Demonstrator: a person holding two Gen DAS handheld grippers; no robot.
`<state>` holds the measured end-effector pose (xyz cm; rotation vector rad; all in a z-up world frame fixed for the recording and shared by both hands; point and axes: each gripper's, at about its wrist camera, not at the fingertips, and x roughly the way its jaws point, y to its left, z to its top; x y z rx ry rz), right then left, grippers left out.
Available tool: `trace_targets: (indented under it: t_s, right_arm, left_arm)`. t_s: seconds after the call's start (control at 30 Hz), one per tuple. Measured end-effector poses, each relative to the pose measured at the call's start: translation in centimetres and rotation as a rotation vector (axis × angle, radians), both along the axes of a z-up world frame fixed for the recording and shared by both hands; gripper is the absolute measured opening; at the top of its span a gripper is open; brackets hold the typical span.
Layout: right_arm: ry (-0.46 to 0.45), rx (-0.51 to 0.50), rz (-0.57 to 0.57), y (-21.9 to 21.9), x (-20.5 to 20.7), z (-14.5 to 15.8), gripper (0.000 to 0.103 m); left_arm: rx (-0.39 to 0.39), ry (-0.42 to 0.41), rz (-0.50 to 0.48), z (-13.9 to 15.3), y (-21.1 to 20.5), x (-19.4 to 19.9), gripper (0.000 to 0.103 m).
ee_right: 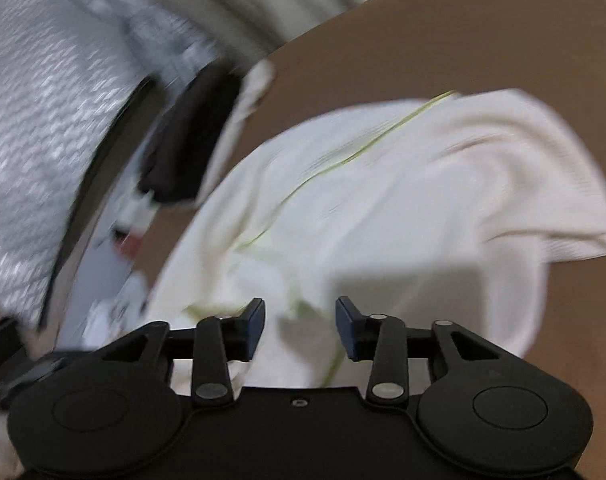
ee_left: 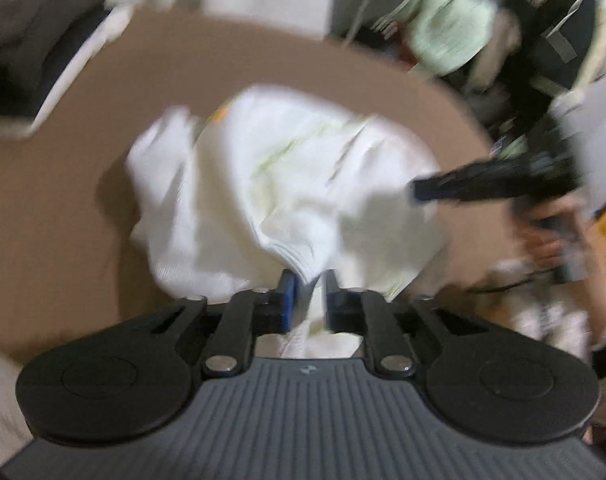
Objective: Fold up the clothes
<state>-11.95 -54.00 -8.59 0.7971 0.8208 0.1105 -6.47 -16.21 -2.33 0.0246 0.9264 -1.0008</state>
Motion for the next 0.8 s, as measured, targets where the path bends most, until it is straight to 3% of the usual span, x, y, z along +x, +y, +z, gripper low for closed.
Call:
trace_targets:
  t_s: [0.07, 0.13, 0.2, 0.27, 0.37, 0.43, 0.5, 0.63, 0.73, 0.8]
  right_arm:
    - [0.027, -0.043, -0.041, -1.1, 0.7, 0.2, 0.049]
    - [0.071, -0.129, -0.019, -2.3, 2.4, 0.5, 0.054]
    - [0.118, -0.184, -0.011, -3.7, 3.8, 0.1, 0.054]
    - [0.166, -0.165, -0.044, -5.4, 4.3, -0.9, 0.054]
    - [0.19, -0.045, -0.11, -8.3, 3.2, -2.9, 0.054]
    - [0.173, 0.048, -0.153, -8.9, 2.0, -3.6, 0.054]
    - [0.138, 0.144, -0.208, -9.3, 0.3, -4.1, 0.058]
    - [0.097, 0.264, -0.24, -7.9, -1.0, -5.8, 0.065]
    - [0.119, 0.211, -0.176, -6.4, 0.8, -6.2, 0.066]
    - [0.141, 0.157, -0.13, -5.5, 2.4, -6.5, 0.067]
  left_arm:
    - [-0.095, -0.051, -0.03, 1.7, 1.5, 0.6, 0.085]
    - [-0.129, -0.136, -0.006, 2.8, 2.8, 1.8, 0.099]
    - [-0.113, -0.182, 0.052, 3.0, 3.4, 4.1, 0.099]
    - [-0.066, -0.184, 0.136, 2.1, 3.4, 7.4, 0.099]
    - [0.073, -0.202, 0.263, -1.0, 1.7, 13.0, 0.099]
    - [0.142, -0.205, 0.291, -3.3, -0.5, 16.1, 0.099]
    - [0.141, -0.147, 0.292, -5.4, -1.8, 18.4, 0.099]
    - [0.156, 0.051, 0.319, -10.4, -4.3, 20.5, 0.099]
    - [0.144, 0.177, 0.311, -13.5, -4.0, 20.1, 0.099]
    - [0.096, 0.205, 0.332, -13.9, -2.9, 20.0, 0.099]
